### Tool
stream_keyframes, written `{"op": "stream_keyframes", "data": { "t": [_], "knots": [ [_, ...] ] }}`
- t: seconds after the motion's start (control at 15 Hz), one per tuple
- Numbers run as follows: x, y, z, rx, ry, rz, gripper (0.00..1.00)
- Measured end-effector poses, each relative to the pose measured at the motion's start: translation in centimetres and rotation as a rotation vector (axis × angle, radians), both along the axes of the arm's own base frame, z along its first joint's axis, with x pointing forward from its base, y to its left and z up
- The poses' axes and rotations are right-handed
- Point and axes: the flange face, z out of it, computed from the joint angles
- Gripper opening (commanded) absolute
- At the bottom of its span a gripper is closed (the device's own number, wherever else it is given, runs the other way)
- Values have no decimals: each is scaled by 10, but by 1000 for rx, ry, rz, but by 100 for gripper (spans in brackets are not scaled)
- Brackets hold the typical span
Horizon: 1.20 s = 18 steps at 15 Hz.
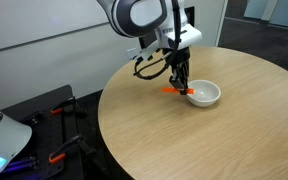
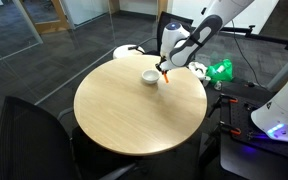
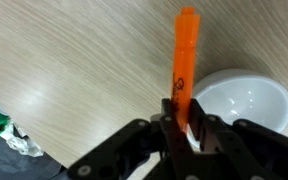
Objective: Move the bowl to the right, then put the orange marker in the white bowl
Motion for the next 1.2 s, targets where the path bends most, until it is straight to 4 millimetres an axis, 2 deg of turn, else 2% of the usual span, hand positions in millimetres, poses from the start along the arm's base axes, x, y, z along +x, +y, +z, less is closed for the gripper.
{"op": "stream_keyframes", "data": {
  "t": [0.47,0.53,0.8,0.87,1.2],
  "knots": [
    [11,-18,11,-25,-36,-38,5],
    [14,-22,13,-31,-43,-51,20],
    [20,-31,14,-43,-53,-60,20],
    [20,-31,13,-43,-53,-59,5],
    [21,-35,6,-49,-46,-73,5]
  ]
}}
